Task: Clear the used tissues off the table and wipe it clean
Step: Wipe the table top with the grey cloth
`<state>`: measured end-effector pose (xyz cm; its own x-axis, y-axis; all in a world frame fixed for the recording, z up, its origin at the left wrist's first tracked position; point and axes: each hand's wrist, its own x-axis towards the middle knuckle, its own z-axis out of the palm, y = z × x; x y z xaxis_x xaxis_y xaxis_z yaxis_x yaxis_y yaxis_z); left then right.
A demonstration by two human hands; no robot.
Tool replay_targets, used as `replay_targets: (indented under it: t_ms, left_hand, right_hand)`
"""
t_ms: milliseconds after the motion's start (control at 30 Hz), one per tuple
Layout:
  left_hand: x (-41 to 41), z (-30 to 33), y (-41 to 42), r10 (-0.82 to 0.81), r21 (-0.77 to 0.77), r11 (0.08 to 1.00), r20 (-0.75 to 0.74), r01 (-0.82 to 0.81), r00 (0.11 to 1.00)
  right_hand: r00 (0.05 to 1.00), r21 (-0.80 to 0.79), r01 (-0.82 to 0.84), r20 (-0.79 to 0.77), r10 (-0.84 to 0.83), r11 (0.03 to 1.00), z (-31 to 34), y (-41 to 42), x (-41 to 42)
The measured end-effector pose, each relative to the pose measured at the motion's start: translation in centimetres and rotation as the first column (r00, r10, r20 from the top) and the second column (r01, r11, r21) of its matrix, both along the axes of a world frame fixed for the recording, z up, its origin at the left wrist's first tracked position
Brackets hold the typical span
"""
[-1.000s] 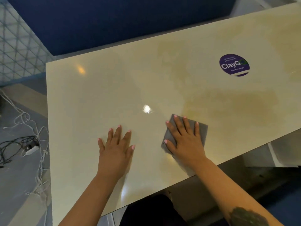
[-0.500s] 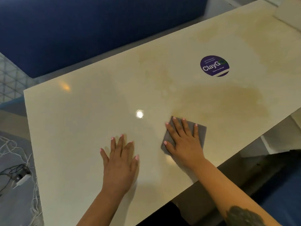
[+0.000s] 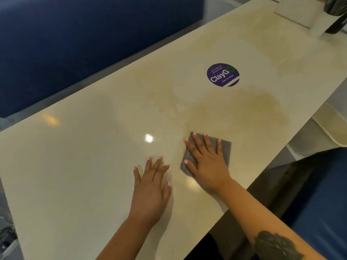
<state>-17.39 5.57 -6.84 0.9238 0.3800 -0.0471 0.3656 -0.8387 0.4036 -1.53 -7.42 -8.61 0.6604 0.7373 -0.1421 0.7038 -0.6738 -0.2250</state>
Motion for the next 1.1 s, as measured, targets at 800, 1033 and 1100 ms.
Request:
replay_targets:
  t_ms: [800,1033,1100]
  left_hand:
    - [10.7,-2.4,-1.8,-0.241,0.217,0.941,-0.116,0.261,0.964]
    - [14.6,-2.4,-5.0,-0.374,0.220,0.891,-0.146,0.398,0.916]
    - [17.0,-2.6,-3.9,-0.341,0.250,0.895,-0.153,0.371,0.927]
  right_hand:
    - [0.727,0.511,0.675,-0.581,-0.365,0.532,3.0,-4.1,6.2]
    - [0.709,0.477,0.704,-0.443,-0.548,0.526,1.6,-7.3,9.1]
    - [0.738,0.482,0.674,-0.400,-0.543,0.561,1.2,-7.8,9.9]
